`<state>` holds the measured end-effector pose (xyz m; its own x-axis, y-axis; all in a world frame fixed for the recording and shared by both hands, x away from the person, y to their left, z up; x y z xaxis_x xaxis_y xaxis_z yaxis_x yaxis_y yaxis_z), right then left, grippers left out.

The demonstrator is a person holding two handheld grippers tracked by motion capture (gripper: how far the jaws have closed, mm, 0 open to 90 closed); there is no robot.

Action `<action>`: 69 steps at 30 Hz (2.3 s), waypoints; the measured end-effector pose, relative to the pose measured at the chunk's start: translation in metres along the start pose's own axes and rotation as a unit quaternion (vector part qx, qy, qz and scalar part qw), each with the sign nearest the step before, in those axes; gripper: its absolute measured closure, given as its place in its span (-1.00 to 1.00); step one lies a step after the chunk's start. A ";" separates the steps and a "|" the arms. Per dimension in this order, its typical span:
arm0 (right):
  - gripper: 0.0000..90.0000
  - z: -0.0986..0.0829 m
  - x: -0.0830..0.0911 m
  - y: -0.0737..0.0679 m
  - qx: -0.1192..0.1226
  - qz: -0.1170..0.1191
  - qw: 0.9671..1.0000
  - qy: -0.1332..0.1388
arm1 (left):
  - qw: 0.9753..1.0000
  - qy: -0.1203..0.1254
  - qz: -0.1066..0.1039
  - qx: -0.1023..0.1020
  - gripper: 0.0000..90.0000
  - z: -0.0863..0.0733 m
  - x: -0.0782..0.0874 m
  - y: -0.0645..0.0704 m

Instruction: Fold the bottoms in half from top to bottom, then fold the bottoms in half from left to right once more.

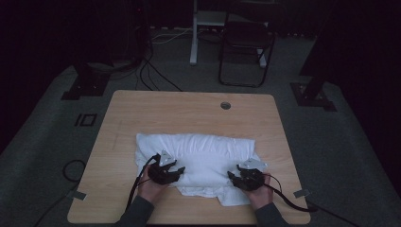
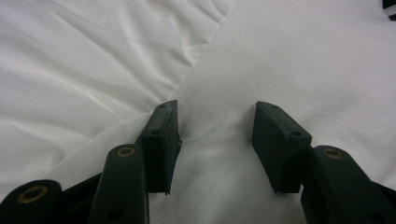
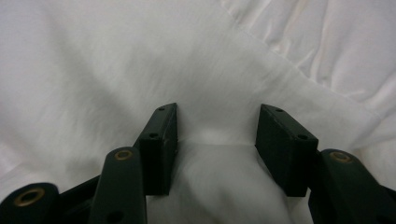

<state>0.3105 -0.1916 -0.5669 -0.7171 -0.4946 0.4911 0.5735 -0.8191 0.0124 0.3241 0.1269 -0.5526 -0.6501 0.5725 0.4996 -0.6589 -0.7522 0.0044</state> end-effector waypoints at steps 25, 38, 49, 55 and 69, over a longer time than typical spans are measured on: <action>0.09 0.030 -0.062 0.022 -0.005 -0.024 1.000 0.018 | 0.995 0.046 0.062 0.070 -0.14 0.028 -0.003 -0.060; 0.09 0.029 -0.062 0.021 -0.005 -0.025 0.999 0.021 | 0.969 0.002 0.179 0.172 -0.72 -0.006 0.012 -0.124; 0.09 0.028 -0.062 0.021 -0.006 -0.027 0.999 0.026 | 0.962 -0.023 0.212 0.169 -0.94 -0.014 0.001 -0.129; 0.09 0.028 -0.061 0.020 -0.006 -0.027 0.999 0.028 | 0.957 -0.036 0.241 0.156 -1.00 -0.015 -0.001 -0.125; 0.09 0.027 -0.061 0.019 -0.007 -0.031 0.999 0.029 | 0.962 -0.047 0.224 0.149 -0.81 -0.010 0.000 -0.117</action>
<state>0.3765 -0.1691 -0.5729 -0.7729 -0.4593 0.4377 0.5224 -0.8522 0.0282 0.3976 0.2181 -0.5622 -0.7970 0.1478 0.5856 -0.1735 -0.9848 0.0124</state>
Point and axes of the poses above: each handheld gripper's, and its own axes: x roughly backward along the jaws, z roughly out of its top, y roughly to its right, the point moved 1 cm from there along -x, roughly forward along the jaws, and after that the axes turned 11 degrees about y, right-handed, at the moved point
